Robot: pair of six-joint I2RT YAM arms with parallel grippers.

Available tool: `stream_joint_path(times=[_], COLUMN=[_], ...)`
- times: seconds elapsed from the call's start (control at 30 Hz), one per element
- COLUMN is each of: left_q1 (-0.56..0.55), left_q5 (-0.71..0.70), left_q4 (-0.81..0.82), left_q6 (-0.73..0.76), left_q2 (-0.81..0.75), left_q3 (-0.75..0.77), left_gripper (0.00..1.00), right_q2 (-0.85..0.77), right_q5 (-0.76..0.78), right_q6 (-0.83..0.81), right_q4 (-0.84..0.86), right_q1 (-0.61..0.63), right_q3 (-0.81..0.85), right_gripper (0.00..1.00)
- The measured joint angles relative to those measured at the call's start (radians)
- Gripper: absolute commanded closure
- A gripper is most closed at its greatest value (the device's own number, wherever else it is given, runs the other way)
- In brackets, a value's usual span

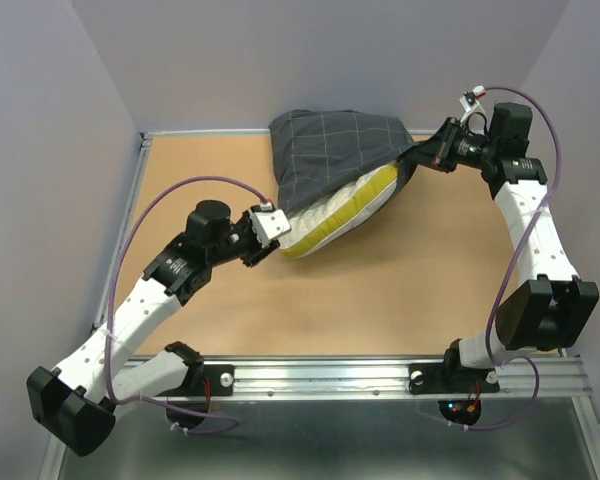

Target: Put the pillow into the pillowcase

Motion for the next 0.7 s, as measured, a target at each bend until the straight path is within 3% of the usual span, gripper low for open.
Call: stream_joint_path(times=[0.17,0.3,0.7], left_q1=[0.104,0.171,0.173], left_q5=[-0.096,-0.09,0.008], left_q4=[0.103,0.148,0.253], left_q6=[-0.076,-0.107,-0.124], left_q2=[0.103,0.238,0.372], left_q3=[0.003,0.02,0.029], left_gripper=[0.48,0.48,0.44], right_q2=[-0.01,-0.01,-0.01], right_q5=[0.0,-0.001,-0.004], right_q6=[0.005,0.005,0.005], right_q4=[0.0,0.0,0.0], right_q1=[0.0,0.0,0.0], right_q3=[0.0,0.0,0.0], right_gripper=[1.0,0.99,1.0])
